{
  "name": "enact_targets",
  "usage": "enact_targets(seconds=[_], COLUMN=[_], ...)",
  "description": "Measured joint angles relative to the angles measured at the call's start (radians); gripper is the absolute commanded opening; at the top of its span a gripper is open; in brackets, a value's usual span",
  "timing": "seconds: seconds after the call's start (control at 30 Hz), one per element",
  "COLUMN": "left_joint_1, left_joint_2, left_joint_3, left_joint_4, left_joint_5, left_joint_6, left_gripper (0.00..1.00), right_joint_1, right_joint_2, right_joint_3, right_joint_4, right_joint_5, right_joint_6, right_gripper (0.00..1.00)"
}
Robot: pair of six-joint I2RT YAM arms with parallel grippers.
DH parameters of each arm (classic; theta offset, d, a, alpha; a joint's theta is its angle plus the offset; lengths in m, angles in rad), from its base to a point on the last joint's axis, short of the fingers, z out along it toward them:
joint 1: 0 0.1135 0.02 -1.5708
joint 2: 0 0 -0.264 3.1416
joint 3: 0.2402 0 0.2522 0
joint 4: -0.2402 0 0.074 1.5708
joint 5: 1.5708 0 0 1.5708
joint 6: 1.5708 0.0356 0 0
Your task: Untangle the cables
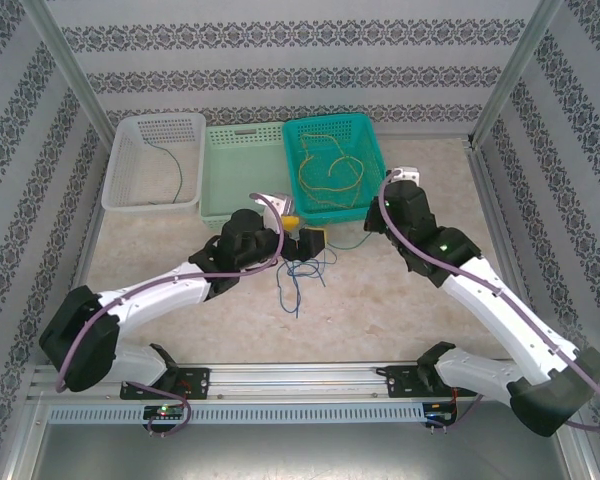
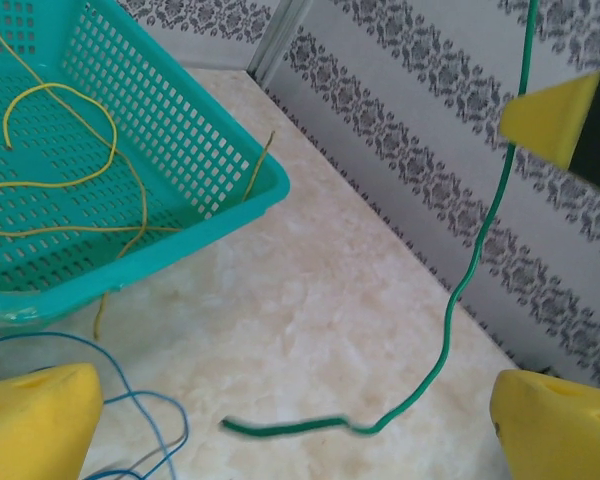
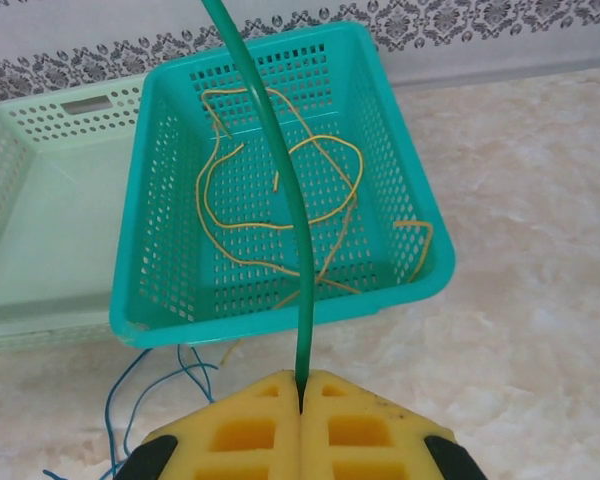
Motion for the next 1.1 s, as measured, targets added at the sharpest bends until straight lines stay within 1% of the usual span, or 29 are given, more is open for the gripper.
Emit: enact_targets(seconds=[0.2, 0.3, 0.33, 0.37, 0.43, 0.5, 0.57, 0.67, 0.7, 0.77, 0.9, 1.0, 1.1], left_joint_1=[0.007, 0.007, 0.007, 0.007, 0.007, 0.007, 0.009, 0.023, 0.033, 0.058, 0.102, 0.106, 0.105], left_joint_2=[0.032, 0.034, 0.037, 0.043, 0.058, 0.074, 0.089, 0.100, 0.100, 0.099, 0.082, 0.046, -0.022], left_joint_3=[0.000, 0.002, 0.004, 0.007, 0.016, 0.024, 0.028, 0.026, 0.021, 0.000, -0.055, -0.069, -0.083], left_joint_4=[0.039, 0.066, 0.072, 0.082, 0.097, 0.113, 0.124, 0.153, 0.172, 0.224, 0.288, 0.288, 0.288], left_joint_5=[0.000, 0.000, 0.000, 0.000, 0.000, -0.003, -0.004, -0.007, -0.008, -0.015, -0.043, -0.062, -0.097], left_joint_6=[-0.109, -0.145, -0.155, -0.163, -0.176, -0.188, -0.204, -0.228, -0.238, -0.259, -0.281, -0.270, -0.241], left_gripper=[1.00, 0.97, 0.94, 0.89, 0.76, 0.59, 0.38, 0.16, 0.12, 0.01, 0.00, 0.00, 0.00], right_joint_1=[0.000, 0.006, 0.006, 0.011, 0.016, 0.020, 0.024, 0.026, 0.026, 0.023, -0.009, -0.044, -0.075], right_joint_2=[0.013, 0.013, 0.013, 0.013, 0.013, 0.013, 0.012, 0.008, 0.008, 0.005, 0.004, 0.040, 0.102], right_joint_3=[0.000, 0.000, -0.001, -0.002, -0.007, -0.018, -0.040, -0.087, -0.101, -0.136, -0.227, -0.287, -0.330], right_joint_4=[0.076, 0.117, 0.134, 0.152, 0.187, 0.223, 0.266, 0.327, 0.343, 0.391, 0.529, 0.650, 0.768], right_joint_5=[0.012, 0.014, 0.014, 0.014, 0.013, 0.009, 0.000, -0.012, -0.019, -0.037, -0.108, -0.170, -0.224], right_joint_6=[0.040, 0.064, 0.071, 0.081, 0.095, 0.113, 0.137, 0.178, 0.194, 0.237, 0.365, 0.490, 0.629], right_gripper=[0.00, 0.00, 0.00, 0.00, 0.00, 0.00, 0.00, 0.00, 0.00, 0.00, 0.00, 0.00, 0.00])
